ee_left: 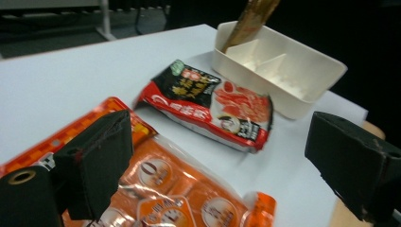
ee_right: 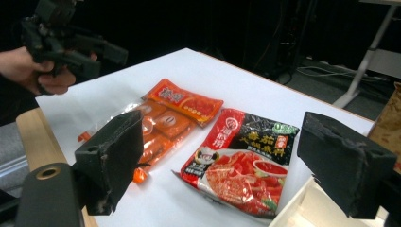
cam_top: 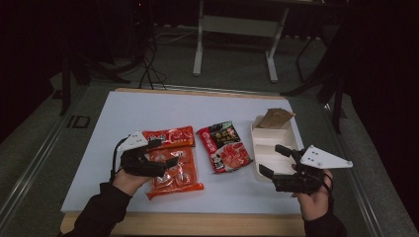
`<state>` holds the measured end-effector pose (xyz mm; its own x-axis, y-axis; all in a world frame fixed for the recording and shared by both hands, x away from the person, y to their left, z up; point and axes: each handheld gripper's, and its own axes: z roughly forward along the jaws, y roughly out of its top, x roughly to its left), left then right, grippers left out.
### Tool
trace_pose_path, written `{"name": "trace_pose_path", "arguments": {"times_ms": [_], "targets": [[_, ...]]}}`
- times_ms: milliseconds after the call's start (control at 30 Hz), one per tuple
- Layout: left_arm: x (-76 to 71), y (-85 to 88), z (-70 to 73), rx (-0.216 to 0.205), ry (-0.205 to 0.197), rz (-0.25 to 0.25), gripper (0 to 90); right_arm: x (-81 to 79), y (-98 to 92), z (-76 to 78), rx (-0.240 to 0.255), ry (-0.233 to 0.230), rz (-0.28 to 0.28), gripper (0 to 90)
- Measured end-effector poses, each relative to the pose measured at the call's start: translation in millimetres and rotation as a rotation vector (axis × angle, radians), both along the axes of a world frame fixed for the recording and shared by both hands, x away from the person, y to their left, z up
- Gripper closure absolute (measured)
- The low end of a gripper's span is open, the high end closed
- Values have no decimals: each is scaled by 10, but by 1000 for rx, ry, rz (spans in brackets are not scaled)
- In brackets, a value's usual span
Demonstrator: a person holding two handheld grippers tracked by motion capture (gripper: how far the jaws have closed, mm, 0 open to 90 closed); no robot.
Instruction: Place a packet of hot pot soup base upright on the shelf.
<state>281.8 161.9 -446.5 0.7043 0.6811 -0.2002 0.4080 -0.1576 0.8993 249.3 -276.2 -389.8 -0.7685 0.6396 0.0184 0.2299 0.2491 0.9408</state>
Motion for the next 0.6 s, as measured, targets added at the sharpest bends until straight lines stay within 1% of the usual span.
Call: {"name": "trace_pose_path", "arguments": {"times_ms": [67,100,167,200,233,267,300,333,367,400,433,467,533,567,600], "targets": [[39,-36,26,7,6,-6,89,-56,-11,-9,15,-11,-15,152],[57,-52,40,10,0,-4,89,-77,-17,-14,21,-7,-21,152],[84,-70,53,11,4,-13,89,-93,-22,-21,24,-4,-23,152],[131,-120,76,13,0,-11,89,-113,-24,-31,23,-1,-27,152],[163,-151,87,23,4,-23,89,-141,-20,-53,16,0,-33,151],[192,-186,96,31,4,-22,89,-158,-19,-65,22,0,-37,152],[221,-212,105,27,5,-32,89,-171,-16,-74,23,0,-42,152],[253,-255,113,27,9,-33,89,-183,-15,-81,22,-3,-50,151],[270,-278,116,26,13,-38,89,-195,-18,-88,32,-4,-48,144],[295,-314,115,23,21,-51,89,-202,-20,-91,39,-1,-45,143],[310,-356,115,32,21,-45,89,-209,-22,-91,39,-7,-48,143],[327,-391,115,36,19,-51,89,-219,-20,-90,32,-11,-56,143],[371,-460,114,38,31,-54,98,-238,-11,-97,30,-24,-64,139],[403,-493,111,40,40,-63,98,-239,-8,-103,29,-23,-61,133],[432,-528,110,54,47,-47,97,-242,0,-113,28,-14,-54,120]]}}
